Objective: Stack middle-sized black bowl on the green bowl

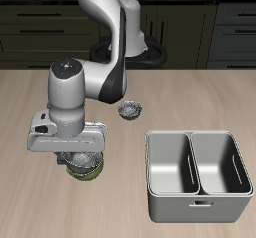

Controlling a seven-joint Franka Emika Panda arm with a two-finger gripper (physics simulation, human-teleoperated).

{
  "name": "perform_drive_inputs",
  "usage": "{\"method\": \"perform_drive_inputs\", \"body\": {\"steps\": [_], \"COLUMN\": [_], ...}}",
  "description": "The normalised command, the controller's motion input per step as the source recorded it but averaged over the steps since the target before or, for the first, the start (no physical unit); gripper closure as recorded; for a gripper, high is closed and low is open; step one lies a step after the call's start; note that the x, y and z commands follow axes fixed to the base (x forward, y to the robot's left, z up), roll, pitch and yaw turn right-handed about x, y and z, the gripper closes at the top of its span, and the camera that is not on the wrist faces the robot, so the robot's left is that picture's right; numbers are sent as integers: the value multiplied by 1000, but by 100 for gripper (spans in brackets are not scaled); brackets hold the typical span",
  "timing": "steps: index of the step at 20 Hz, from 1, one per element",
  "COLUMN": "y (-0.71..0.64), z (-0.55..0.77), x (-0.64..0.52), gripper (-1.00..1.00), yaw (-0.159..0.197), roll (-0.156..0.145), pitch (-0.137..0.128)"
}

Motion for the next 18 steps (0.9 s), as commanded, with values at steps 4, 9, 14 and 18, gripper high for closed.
{"method": "perform_drive_inputs", "body": {"steps": [4,9,14,18], "y": [142,120,214,67], "z": [-140,117,391,287], "x": [-80,-160,-300,-268], "gripper": [-100,-100,-100,-100], "yaw": [84,-1,20,-17], "roll": [-86,5,45,6], "pitch": [9,4,-58,-3]}}
